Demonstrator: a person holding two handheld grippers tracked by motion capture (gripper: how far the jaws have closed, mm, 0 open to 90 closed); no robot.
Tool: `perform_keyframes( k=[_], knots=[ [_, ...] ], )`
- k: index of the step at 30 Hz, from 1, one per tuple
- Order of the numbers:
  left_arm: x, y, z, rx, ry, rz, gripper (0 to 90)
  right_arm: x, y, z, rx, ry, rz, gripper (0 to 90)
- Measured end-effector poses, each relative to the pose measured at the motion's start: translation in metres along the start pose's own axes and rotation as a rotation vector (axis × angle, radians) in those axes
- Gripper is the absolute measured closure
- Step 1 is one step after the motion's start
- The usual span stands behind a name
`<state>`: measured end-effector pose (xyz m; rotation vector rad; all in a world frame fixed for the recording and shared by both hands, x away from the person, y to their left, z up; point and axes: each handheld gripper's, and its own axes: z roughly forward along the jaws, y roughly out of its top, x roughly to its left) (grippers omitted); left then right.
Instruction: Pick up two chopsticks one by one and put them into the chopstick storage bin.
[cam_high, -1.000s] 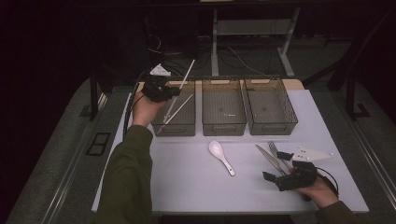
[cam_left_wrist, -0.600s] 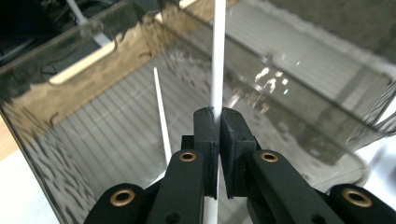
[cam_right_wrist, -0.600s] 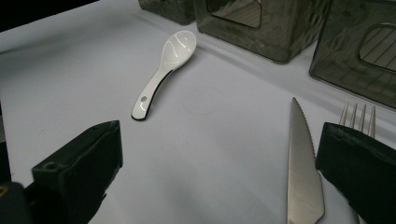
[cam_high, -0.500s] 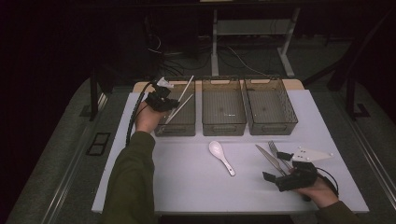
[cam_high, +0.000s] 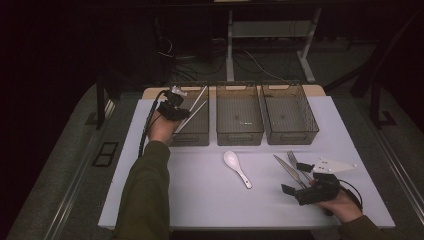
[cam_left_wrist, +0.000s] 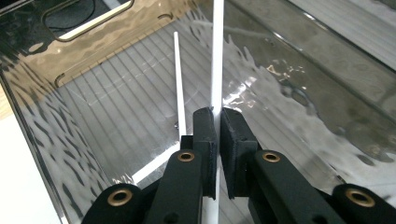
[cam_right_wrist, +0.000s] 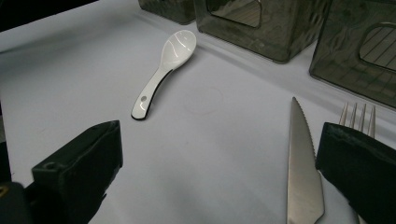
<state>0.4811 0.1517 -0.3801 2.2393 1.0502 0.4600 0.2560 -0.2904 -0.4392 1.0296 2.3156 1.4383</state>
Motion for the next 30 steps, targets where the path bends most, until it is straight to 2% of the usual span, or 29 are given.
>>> perform_keyframes(
  k=[3, 9, 14, 20, 22, 28, 30],
  knots=[
    [0.000, 0.000, 0.003, 0.009, 0.013, -0.019, 83.4, 0.000, 0.000, 0.000, -0.002, 0.001, 0.002, 0.8],
    [0.000, -0.001, 0.004, 0.023, 0.033, -0.017, 77.5, 0.000, 0.000, 0.000, -0.003, 0.002, 0.001, 0.8],
    [-0.002, 0.002, -0.005, -0.022, 0.024, -0.011, 73.7, 0.000, 0.000, 0.000, -0.003, 0.002, -0.001, 0.8],
    [-0.008, 0.005, -0.018, -0.061, -0.045, 0.000, 64.7, 0.000, 0.000, 0.000, -0.002, 0.000, -0.001, 0.8],
    [-0.012, 0.006, -0.025, -0.073, -0.065, 0.017, 62.4, 0.000, 0.000, 0.000, -0.001, -0.001, -0.001, 0.8],
    [-0.029, 0.006, -0.044, -0.115, -0.148, 0.029, 55.1, 0.001, 0.000, 0.000, 0.001, -0.002, -0.001, 0.8],
    [-0.036, 0.005, -0.050, -0.126, -0.163, 0.050, 53.0, 0.001, 0.000, 0.000, 0.001, -0.002, -0.001, 0.8]
  ],
)
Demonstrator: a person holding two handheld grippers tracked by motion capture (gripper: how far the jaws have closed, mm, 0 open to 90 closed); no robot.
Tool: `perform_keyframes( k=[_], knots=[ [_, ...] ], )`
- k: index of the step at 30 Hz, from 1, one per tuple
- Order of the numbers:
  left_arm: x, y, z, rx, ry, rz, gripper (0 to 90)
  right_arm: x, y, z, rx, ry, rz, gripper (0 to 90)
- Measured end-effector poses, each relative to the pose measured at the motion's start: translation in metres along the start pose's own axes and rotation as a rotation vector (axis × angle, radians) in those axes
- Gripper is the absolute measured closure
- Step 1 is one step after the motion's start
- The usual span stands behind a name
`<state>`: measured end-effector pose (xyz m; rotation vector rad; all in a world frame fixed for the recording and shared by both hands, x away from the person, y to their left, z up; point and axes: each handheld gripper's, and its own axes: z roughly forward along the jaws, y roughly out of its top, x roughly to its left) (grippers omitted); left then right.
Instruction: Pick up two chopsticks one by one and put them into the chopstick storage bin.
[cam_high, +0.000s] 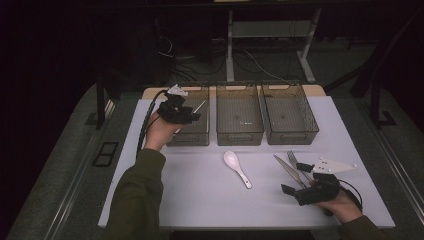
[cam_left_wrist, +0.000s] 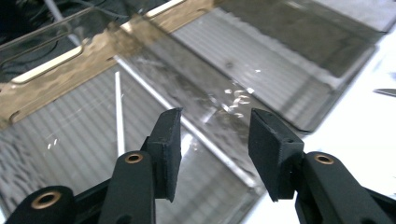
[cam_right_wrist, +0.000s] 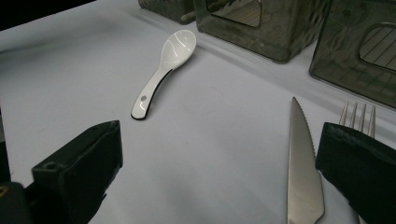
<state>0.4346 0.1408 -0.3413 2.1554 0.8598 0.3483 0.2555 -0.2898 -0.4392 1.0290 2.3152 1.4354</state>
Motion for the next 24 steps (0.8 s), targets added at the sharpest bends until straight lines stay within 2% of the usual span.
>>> perform_keyframes(
  k=[3, 9, 13, 15, 18, 19, 21, 24],
  knots=[
    [-0.011, -0.003, -0.005, -0.032, -0.037, 0.010, 50.3, 0.000, 0.000, 0.000, 0.001, 0.000, 0.001, 0.8],
    [-0.031, -0.014, -0.015, -0.048, -0.075, 0.042, 45.1, 0.000, 0.000, 0.000, 0.000, 0.001, 0.005, 0.8],
    [-0.043, -0.023, -0.023, -0.061, -0.088, 0.042, 40.7, 0.000, 0.000, 0.000, -0.003, 0.004, 0.006, 0.8],
    [-0.047, -0.028, -0.027, -0.062, -0.088, 0.061, 38.2, 0.000, 0.000, -0.001, -0.005, 0.003, 0.007, 0.8],
    [-0.053, -0.036, -0.034, -0.087, -0.091, 0.056, 35.3, -0.001, 0.000, -0.001, -0.006, -0.001, 0.010, 0.8],
    [-0.054, -0.039, -0.036, -0.096, -0.095, 0.057, 34.5, 0.000, 0.000, -0.002, 0.003, 0.003, 0.025, 0.8],
    [-0.057, -0.045, -0.038, -0.106, -0.097, 0.056, 31.8, -0.002, 0.000, -0.001, -0.011, -0.004, -0.001, 0.8],
    [-0.062, -0.055, -0.040, -0.118, -0.100, 0.055, 28.4, -0.001, 0.000, -0.001, -0.003, -0.001, 0.010, 0.8]
  ],
)
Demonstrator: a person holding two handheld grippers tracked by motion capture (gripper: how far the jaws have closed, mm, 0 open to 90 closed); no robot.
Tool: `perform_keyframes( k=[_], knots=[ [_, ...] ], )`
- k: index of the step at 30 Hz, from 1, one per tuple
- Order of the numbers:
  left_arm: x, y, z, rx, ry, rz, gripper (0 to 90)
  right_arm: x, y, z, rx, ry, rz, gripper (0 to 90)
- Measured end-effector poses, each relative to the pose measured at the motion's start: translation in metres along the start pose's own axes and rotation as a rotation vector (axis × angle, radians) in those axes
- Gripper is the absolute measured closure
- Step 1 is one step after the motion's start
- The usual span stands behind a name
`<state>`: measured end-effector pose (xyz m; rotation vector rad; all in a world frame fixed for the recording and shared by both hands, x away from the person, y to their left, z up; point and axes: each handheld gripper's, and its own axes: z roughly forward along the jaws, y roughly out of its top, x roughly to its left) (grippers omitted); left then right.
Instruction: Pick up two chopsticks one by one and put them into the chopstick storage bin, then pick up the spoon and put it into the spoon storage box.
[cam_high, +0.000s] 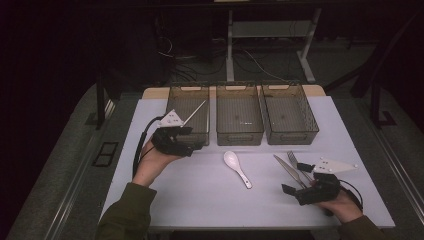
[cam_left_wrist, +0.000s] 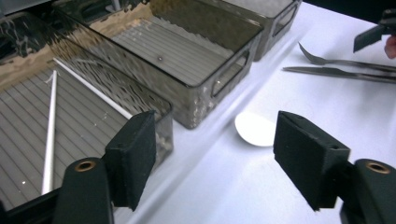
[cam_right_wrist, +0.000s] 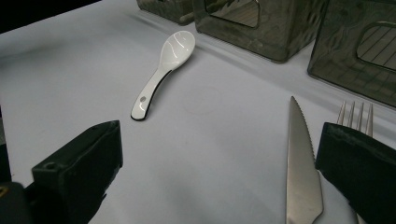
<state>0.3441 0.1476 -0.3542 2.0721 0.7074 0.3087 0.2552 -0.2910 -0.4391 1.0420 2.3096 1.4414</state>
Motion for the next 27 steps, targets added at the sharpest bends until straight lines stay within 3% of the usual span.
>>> perform_keyframes(
  k=[5, 15, 27],
  knots=[
    [-0.008, -0.018, 0.000, -0.023, -0.005, -0.009, 22.4, 0.000, 0.000, 0.000, 0.000, -0.001, -0.001, 0.8],
    [-0.022, -0.042, -0.006, -0.022, -0.008, 0.000, 20.0, 0.000, 0.000, 0.000, 0.001, -0.002, -0.001, 0.8],
    [-0.029, -0.071, -0.012, -0.038, -0.019, -0.013, 13.1, 0.001, 0.000, -0.001, -0.002, -0.001, -0.007, 0.8]
  ],
)
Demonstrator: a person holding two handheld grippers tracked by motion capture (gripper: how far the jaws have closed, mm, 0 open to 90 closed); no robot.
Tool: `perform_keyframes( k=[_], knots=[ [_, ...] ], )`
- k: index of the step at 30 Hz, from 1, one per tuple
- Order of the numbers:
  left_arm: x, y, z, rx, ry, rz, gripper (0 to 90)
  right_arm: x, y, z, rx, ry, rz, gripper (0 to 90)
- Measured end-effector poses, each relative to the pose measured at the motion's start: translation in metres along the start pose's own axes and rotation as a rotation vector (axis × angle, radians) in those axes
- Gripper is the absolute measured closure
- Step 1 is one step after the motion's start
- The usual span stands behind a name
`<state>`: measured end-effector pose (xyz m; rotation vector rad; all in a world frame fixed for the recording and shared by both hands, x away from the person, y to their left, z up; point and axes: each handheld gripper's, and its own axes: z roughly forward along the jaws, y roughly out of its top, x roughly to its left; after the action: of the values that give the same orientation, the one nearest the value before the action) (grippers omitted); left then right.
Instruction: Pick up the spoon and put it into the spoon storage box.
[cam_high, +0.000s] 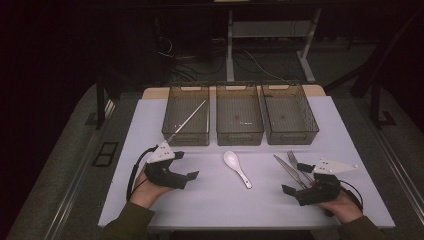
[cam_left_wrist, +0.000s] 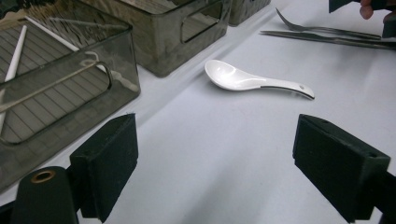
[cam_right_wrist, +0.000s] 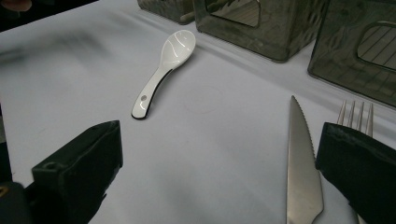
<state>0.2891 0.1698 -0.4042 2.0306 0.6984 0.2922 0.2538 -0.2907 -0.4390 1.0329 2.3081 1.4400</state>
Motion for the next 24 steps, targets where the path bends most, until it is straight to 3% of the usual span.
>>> perform_keyframes(
  k=[6, 12, 24],
  knots=[
    [-0.004, -0.013, -0.001, -0.011, -0.004, -0.020, 8.2, 0.000, 0.000, -0.001, 0.000, -0.001, -0.002, 0.8],
    [-0.009, -0.025, 0.000, 0.004, -0.014, -0.012, 0.1, 0.001, 0.000, -0.001, 0.003, 0.001, -0.002, 0.8],
    [-0.013, -0.026, 0.005, 0.027, -0.018, -0.001, 0.0, 0.000, 0.008, -0.012, 0.046, -0.016, -0.004, 0.8]
  ],
)
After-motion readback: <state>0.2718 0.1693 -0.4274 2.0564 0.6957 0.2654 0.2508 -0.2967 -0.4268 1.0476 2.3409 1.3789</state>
